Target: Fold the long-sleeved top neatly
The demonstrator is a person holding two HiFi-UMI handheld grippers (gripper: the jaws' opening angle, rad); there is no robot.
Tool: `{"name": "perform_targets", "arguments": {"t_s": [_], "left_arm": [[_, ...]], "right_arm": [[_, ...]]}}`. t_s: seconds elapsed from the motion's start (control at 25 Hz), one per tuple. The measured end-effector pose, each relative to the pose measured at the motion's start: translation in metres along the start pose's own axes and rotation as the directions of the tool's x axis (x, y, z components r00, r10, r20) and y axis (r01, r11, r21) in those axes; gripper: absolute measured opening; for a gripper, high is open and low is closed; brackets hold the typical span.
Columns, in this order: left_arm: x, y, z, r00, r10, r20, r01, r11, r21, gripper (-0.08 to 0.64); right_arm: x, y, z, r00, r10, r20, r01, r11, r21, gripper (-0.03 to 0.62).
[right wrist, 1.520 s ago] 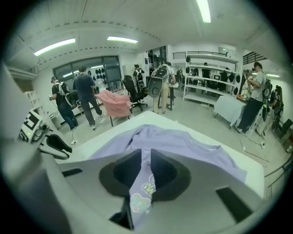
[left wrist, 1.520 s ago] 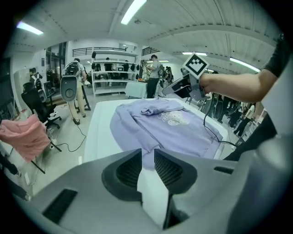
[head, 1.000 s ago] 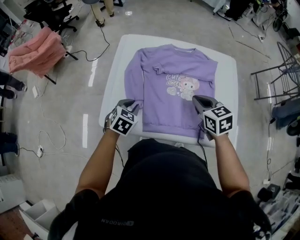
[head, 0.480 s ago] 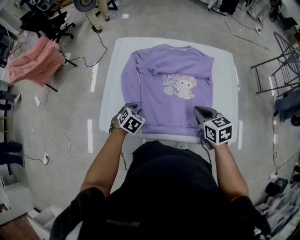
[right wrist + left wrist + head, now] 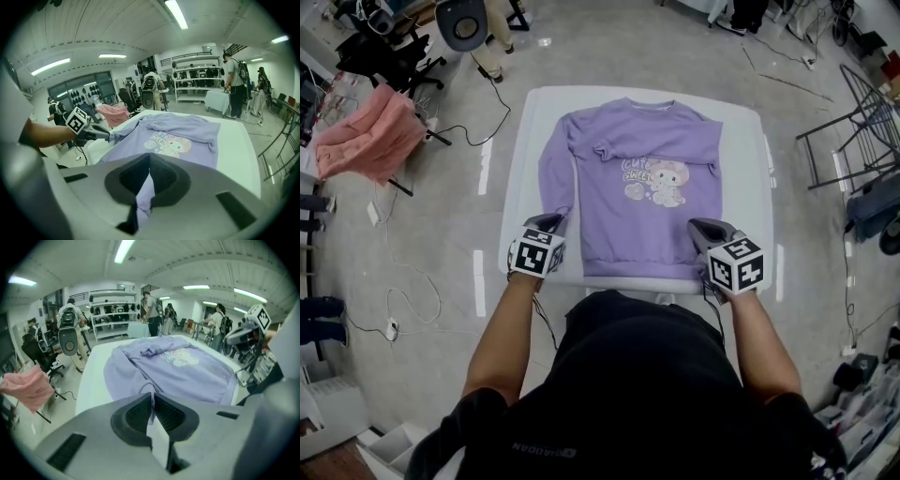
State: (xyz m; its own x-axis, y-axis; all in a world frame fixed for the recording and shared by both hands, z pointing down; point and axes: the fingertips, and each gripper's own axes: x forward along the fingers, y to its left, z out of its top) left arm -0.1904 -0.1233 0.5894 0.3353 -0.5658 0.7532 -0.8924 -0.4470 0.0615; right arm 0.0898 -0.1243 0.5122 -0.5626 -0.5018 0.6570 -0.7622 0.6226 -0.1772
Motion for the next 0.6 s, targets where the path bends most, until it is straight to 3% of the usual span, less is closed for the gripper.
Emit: {"name": "perform_targets", "arguments": {"t_s": [0.16,0.28,0.44,0.6], "left_arm": [[-0.05,0.037,0.039,0.987,0.003,0.16,0.026,0.984,-0.178,0.023],[-0.084,0.075,0.066,0.97,0.045,0.239,0.018,0.966,-0.256,0.023],[-0.116,0.125,0.1,0.947,0.088,0.308,0.015,0.949,-0.316,0.023],[-0.133,0.172,0.138,0.934,0.128,0.333,-0.03,0.958,-0.285,0.023]], "right_arm": [[0.008,0.004,0.008,1.0,0.007,0.005,-0.007,1.0,-0.004,0.006],[0.014,0.009,0.017,1.0,0.018,0.016,-0.018,1.0,-0.009,0.006],[0.021,0.019,0.028,0.999,0.031,0.028,-0.031,0.999,-0.019,0.006],[0.025,0.026,0.034,0.999,0.032,0.033,-0.031,0.999,-0.021,0.006]]}}
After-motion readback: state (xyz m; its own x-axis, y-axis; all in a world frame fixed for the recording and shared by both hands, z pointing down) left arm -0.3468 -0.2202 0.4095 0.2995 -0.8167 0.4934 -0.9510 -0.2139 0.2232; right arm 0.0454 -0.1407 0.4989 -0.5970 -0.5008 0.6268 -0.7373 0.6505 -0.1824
